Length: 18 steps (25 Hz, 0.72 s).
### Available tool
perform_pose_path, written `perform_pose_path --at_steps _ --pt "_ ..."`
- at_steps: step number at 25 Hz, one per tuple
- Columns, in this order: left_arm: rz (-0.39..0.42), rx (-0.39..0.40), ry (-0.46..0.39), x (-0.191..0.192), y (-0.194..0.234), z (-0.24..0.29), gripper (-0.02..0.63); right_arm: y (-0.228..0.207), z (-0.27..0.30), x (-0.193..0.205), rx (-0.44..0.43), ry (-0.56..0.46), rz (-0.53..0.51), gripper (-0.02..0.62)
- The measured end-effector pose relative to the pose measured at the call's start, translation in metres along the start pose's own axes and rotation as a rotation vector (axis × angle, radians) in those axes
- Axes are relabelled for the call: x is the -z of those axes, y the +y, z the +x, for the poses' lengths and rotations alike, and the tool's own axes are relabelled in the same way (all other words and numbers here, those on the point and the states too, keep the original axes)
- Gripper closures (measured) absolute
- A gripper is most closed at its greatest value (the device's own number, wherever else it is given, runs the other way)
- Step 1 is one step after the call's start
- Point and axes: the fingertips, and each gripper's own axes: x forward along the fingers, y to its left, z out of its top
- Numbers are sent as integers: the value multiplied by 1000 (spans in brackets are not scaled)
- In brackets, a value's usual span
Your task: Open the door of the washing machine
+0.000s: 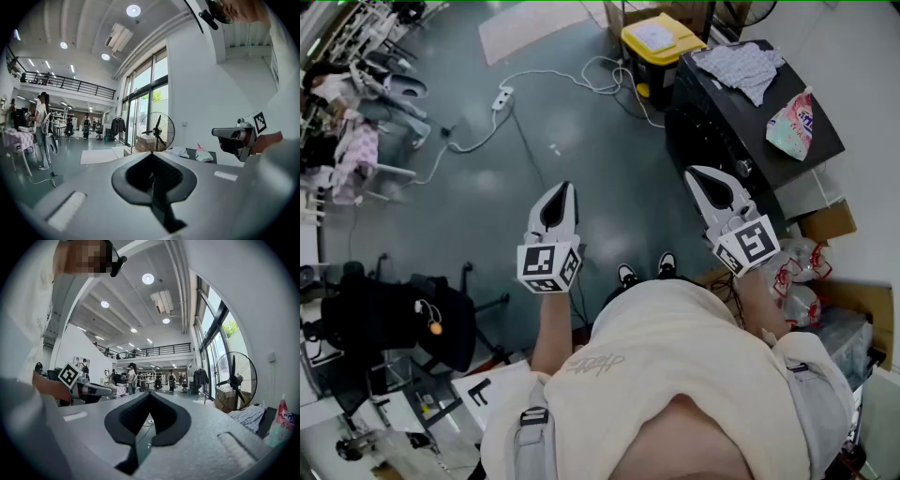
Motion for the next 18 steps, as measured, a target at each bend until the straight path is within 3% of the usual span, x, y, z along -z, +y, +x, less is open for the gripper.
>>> perform_pose_path --at_steps 10,18 --pt "-22 -4 -2 4 -3 -4 591 2 -1 -1 5 -21 -12 594" --pt "-41 -11 -10 6 1 -7 589 -1 1 15 22 25 68 594"
